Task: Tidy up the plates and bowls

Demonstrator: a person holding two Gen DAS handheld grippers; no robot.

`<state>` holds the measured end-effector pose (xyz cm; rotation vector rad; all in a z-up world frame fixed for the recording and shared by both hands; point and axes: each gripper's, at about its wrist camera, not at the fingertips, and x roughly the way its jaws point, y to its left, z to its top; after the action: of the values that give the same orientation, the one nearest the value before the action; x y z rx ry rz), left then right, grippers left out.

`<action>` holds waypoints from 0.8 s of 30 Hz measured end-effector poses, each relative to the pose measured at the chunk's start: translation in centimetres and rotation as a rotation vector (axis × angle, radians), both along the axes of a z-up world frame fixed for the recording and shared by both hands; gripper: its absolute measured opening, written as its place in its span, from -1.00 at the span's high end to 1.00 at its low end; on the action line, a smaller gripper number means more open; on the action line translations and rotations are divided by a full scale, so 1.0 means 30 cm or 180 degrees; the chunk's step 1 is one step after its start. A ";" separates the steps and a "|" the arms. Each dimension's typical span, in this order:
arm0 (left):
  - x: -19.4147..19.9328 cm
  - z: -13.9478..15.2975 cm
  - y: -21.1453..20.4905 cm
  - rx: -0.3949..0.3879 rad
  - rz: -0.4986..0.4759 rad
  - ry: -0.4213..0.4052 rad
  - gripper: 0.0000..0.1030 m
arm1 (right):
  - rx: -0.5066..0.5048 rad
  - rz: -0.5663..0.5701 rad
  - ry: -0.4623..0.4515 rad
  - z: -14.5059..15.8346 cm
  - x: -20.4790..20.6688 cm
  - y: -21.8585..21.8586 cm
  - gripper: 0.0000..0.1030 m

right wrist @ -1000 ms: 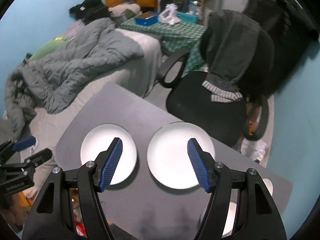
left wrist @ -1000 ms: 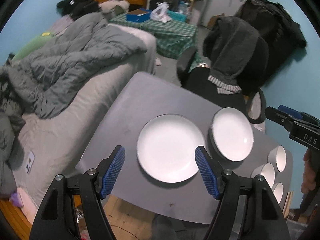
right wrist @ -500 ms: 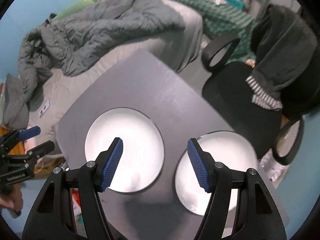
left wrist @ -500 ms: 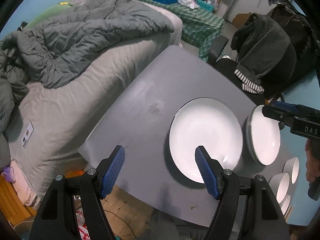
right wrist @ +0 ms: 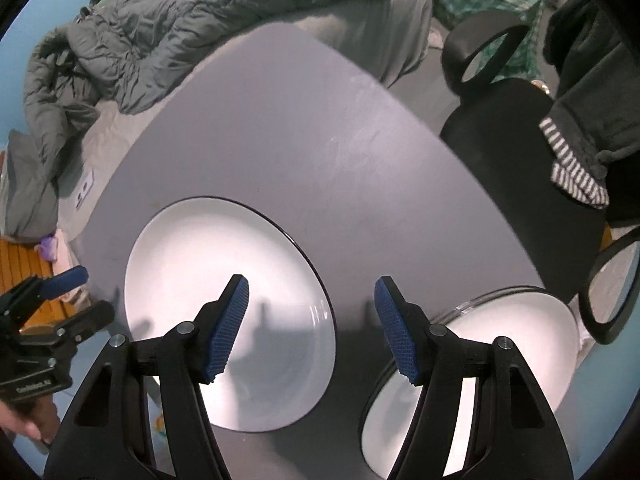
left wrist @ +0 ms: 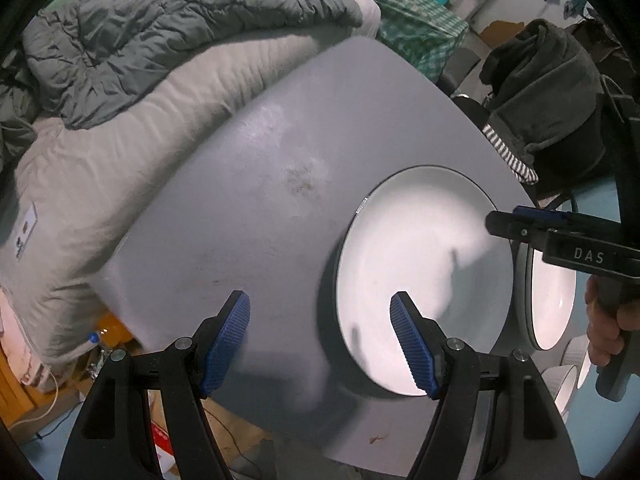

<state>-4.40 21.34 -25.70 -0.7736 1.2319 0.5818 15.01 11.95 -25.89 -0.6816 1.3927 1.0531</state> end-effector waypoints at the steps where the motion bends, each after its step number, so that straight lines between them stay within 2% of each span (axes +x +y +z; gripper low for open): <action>1: 0.007 -0.010 -0.001 0.0005 -0.0003 0.0013 -0.44 | -0.0014 0.0024 0.0006 -0.009 -0.002 0.003 -0.30; 7: 0.041 -0.067 0.012 -0.0117 0.0046 0.0074 -0.44 | -0.0127 0.0095 0.0060 -0.069 0.002 0.016 -0.25; 11: 0.052 -0.090 0.017 -0.0183 0.0076 0.0100 -0.44 | -0.0205 0.0108 0.0154 -0.101 0.004 0.020 0.12; 13: 0.057 -0.096 0.020 -0.0192 0.0077 0.0111 -0.41 | -0.0227 0.0119 0.0180 -0.109 0.003 0.021 0.19; 16: 0.055 -0.101 0.025 -0.0210 0.0064 0.0118 -0.20 | -0.0211 0.0112 0.0205 -0.109 0.005 0.021 0.30; 17: 0.054 -0.104 0.026 -0.0213 0.0046 0.0133 -0.06 | -0.0210 0.0086 0.0217 -0.108 0.006 0.020 0.35; 18: 0.055 -0.106 0.026 -0.0210 0.0031 0.0155 0.08 | -0.0199 0.0052 0.0258 -0.109 0.009 0.017 0.49; 24: 0.056 -0.118 0.035 -0.0329 -0.0046 0.0097 0.40 | -0.0186 -0.0155 0.0401 -0.114 0.018 -0.016 0.55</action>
<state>-2.71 22.40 -29.23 -0.8444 1.3026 0.5228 15.56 11.48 -29.32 -0.6295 1.5465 1.0346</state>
